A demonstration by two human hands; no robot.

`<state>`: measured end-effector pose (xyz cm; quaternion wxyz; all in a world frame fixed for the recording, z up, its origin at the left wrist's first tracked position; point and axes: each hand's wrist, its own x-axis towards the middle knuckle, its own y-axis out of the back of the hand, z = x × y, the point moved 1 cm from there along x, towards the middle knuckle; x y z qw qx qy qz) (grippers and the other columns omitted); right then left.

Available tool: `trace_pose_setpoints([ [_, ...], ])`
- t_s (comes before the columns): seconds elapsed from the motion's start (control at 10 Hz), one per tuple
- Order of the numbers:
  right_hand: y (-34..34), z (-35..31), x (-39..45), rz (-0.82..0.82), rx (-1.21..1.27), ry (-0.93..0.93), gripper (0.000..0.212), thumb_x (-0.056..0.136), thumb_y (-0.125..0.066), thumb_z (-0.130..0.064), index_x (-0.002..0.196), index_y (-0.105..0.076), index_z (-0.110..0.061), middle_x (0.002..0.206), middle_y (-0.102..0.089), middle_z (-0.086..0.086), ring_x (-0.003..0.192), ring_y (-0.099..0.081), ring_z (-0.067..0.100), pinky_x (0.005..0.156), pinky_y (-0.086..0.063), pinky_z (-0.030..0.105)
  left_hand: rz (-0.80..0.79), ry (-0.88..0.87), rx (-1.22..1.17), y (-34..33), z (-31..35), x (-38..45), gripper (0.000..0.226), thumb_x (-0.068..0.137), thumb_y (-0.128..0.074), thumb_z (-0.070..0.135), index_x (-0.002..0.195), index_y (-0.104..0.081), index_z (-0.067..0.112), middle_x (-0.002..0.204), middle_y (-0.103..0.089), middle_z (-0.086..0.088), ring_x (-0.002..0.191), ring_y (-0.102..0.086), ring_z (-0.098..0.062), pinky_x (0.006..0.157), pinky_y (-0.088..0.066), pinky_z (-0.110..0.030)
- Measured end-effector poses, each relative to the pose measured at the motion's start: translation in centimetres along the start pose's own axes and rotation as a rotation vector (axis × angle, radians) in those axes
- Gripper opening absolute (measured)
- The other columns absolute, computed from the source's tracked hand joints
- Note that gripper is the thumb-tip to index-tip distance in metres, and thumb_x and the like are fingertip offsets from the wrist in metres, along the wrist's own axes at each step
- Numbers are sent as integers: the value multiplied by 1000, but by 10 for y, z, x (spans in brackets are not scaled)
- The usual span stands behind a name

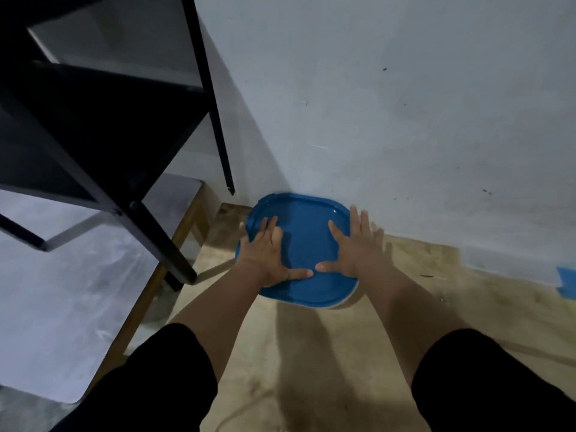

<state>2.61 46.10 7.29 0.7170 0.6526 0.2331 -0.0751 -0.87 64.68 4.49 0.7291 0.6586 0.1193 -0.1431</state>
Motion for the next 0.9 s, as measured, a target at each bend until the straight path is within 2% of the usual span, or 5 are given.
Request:
trace_pose_setpoints([
  [0.1,12,-12,4,-106,-91,62,111,75,-53,-70,147,15,-20,154,26,6,141,24,26,114,2,56,-16,-43,13,0,-1,3,122,51,-23,98,145,19,32,156,22,-6,142,23,-22,108,18,-57],
  [0.3,23,-27,8,-215,-130,0,114,78,-61,-59,145,18,-11,155,23,9,142,20,28,117,-1,53,-61,-69,110,-1,0,6,121,51,-12,97,143,27,28,153,28,-12,139,29,-27,106,20,-59],
  [0.5,16,-15,-4,-106,-23,65,106,80,-56,-61,147,13,-17,156,19,3,144,17,20,117,-4,50,-121,-56,94,12,4,5,111,66,-29,89,146,19,29,155,23,-11,142,23,-26,110,15,-54],
  [0.7,-26,-16,-31,151,102,31,63,96,-31,-50,148,-9,-24,159,0,-6,145,4,14,117,-10,47,-76,-53,114,12,3,3,78,89,-19,69,147,16,30,156,21,-8,143,19,-24,114,10,-53],
  [0.9,-21,-15,-38,139,213,100,58,99,-31,-40,148,-3,-26,159,4,-5,145,7,14,116,-5,50,80,24,72,10,16,-14,74,93,-21,63,149,7,24,157,18,-3,143,20,-22,113,5,-55],
])
